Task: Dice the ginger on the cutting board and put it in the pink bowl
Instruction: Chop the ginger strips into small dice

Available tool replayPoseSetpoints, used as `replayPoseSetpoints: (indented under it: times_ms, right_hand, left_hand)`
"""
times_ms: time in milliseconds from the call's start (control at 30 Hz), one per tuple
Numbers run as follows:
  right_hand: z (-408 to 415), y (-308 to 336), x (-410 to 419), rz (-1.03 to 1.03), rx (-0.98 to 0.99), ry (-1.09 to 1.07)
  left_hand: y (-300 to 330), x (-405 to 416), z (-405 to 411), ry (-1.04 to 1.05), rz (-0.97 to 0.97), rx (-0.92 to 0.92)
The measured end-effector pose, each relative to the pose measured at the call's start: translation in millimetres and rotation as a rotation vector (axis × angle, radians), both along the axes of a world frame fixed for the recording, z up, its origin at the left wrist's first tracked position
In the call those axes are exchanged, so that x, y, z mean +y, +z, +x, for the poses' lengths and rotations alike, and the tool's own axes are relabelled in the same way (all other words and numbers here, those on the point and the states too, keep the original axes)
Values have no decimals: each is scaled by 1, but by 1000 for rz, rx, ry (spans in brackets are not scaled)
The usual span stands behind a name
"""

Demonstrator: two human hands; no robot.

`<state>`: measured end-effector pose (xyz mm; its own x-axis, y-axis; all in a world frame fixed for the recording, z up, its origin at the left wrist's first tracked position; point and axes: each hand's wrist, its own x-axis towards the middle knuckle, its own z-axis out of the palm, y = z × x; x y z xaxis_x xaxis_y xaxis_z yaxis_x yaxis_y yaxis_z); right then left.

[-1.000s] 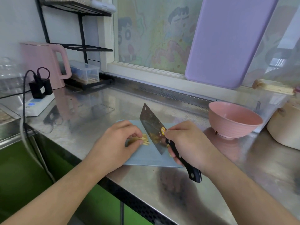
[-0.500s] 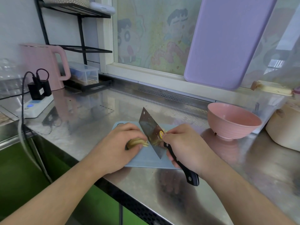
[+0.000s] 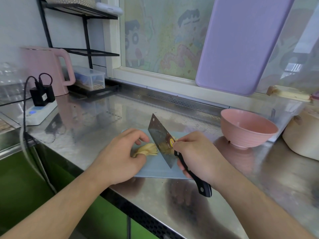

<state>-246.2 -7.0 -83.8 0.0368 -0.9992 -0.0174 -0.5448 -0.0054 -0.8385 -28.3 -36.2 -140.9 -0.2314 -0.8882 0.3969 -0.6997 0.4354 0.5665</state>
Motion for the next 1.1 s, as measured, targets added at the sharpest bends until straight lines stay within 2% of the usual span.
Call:
replayPoseSetpoints:
  times_ms: [267,733,1100]
  right_hand:
    - [-1,0,-1,-5,-3,10]
    - [0,-2,-1,2,6,-7]
    - [4,0,2,-15,14,-2]
  left_hand:
    - [0,-1,0,6,4,-16]
    - [-4,-4,0,-46,-153,-73]
    - [-5,-9,-1,-50,-112,-129]
